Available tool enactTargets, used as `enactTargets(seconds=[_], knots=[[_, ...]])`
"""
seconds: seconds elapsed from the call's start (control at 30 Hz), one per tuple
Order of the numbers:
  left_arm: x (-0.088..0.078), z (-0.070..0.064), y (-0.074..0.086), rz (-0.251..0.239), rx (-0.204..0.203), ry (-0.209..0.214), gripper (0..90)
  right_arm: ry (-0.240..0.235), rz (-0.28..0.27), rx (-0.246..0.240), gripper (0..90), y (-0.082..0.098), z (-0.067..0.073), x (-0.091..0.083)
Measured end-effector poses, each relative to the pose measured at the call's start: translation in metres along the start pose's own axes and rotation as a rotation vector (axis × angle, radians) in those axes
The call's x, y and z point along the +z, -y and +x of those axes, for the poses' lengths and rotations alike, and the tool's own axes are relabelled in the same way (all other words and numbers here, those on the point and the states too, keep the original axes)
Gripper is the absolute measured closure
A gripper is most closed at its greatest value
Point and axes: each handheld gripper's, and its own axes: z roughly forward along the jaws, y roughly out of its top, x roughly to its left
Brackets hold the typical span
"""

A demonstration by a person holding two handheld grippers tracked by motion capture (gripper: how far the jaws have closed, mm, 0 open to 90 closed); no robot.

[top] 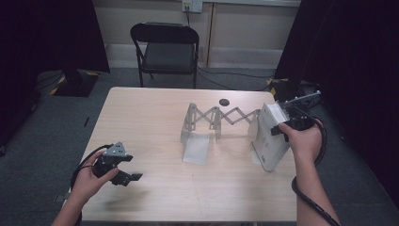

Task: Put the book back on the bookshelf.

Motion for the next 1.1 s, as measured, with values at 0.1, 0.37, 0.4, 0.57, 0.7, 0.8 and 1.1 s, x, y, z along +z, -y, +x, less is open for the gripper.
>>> enactTargets(seconds=[0.1,0.37,0.4,0.57,0.7,0.8,1.1], knots=[[0.001,-0.001,0.0,0.005,0.004,0.0,16.6,-0.012,-0.002,-0.001,42.8,0.002,0.0,0.003],[0.0,0.0,0.0,0.003,0.0,-0.002,16.6,0.031,0.022,-0.024,51.5,-0.004,0.005,0.008],[0.0,0.0,0.0,0.004,0.003,-0.003,16.6,0.036,0.015,-0.024,52.1,-0.004,0.004,0.008],[-0.002,0.002,0.001,0.006,0.0,-0.007,16.7,0.049,-0.01,0.004,53.2,-0.002,0.007,0.008],[-0.001,0.002,0.0,0.006,0.001,-0.006,16.7,0.053,-0.039,0.027,53.2,-0.003,0.008,0.009],[0.0,0.002,0.0,0.003,0.001,-0.004,16.7,0.056,-0.041,0.045,53.1,-0.003,0.01,0.01],[-0.004,0.002,0.0,-0.004,0.002,-0.007,16.6,0.04,-0.022,0.066,48.4,-0.005,0.015,0.01]])
